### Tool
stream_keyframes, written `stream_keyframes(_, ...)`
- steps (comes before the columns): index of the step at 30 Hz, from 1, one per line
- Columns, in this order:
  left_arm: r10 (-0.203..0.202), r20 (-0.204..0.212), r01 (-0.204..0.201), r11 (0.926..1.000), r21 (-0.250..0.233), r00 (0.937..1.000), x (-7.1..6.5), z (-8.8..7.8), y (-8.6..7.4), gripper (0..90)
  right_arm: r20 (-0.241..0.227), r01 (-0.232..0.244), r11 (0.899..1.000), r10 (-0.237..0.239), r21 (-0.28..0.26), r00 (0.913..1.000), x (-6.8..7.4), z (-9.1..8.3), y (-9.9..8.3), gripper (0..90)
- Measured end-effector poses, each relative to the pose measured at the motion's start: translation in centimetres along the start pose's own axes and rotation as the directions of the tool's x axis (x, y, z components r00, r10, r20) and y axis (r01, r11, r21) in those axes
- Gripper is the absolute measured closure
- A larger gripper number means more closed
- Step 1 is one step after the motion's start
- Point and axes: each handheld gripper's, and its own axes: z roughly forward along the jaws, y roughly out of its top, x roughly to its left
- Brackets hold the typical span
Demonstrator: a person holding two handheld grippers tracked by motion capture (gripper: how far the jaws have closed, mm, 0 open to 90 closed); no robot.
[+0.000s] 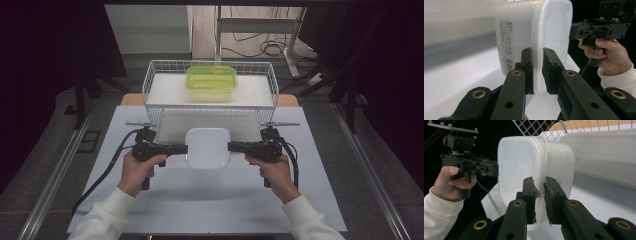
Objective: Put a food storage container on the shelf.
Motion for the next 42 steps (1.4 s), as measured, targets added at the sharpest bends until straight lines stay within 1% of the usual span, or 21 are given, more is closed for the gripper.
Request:
stream_keyframes(5,0.011,-0.002,-0.011,0.9999,-0.009,0.9999,-0.2,-0.3,0.7,79.9,0.007,0.02,1.0,-0.02,0.001,0.9998,0.5,-0.2,1.0,78.6)
stream_keyframes(13,0.006,0.008,-0.005,0.9997,-0.024,1.0,-0.3,-0.6,1.6,79.7,0.003,0.038,0.999,-0.038,-0.008,0.9993,1.0,-0.5,2.3,78.6)
stream_keyframes(16,0.012,0.005,-0.012,0.9994,-0.033,0.9999,-0.5,-0.8,1.9,79.5,-0.001,0.047,0.999,-0.047,-0.011,0.9989,1.3,-0.6,2.7,78.7)
stream_keyframes(20,0.018,0.004,-0.018,0.9987,-0.048,0.9998,-0.8,-1.0,2.5,79.5,-0.005,0.054,0.998,-0.054,-0.019,0.9985,1.5,-0.8,3.2,78.8)
stream_keyframes(26,0.026,0.01,-0.025,0.9983,-0.052,0.9996,-1.2,-1.4,3.2,79.5,-0.006,0.067,0.997,-0.067,-0.028,0.9977,1.9,-1.2,4.0,78.7)
stream_keyframes(31,0.038,0.001,-0.038,0.9976,-0.059,0.9993,-1.6,-1.8,3.8,79.5,-0.006,0.079,0.996,-0.079,-0.033,0.9968,2.3,-1.3,4.6,78.7)
stream_keyframes(37,0.044,0.01,-0.043,0.9957,-0.082,0.999,-2.1,-2.4,4.9,79.6,-0.005,0.097,0.994,-0.097,-0.049,0.9952,3.0,-1.7,5.9,78.7)
stream_keyframes(42,0.059,0.009,-0.058,0.994,-0.093,0.9982,-2.6,-2.8,5.9,79.6,-0.001,0.116,0.992,-0.116,-0.055,0.9933,3.5,-2.0,7.0,78.6)
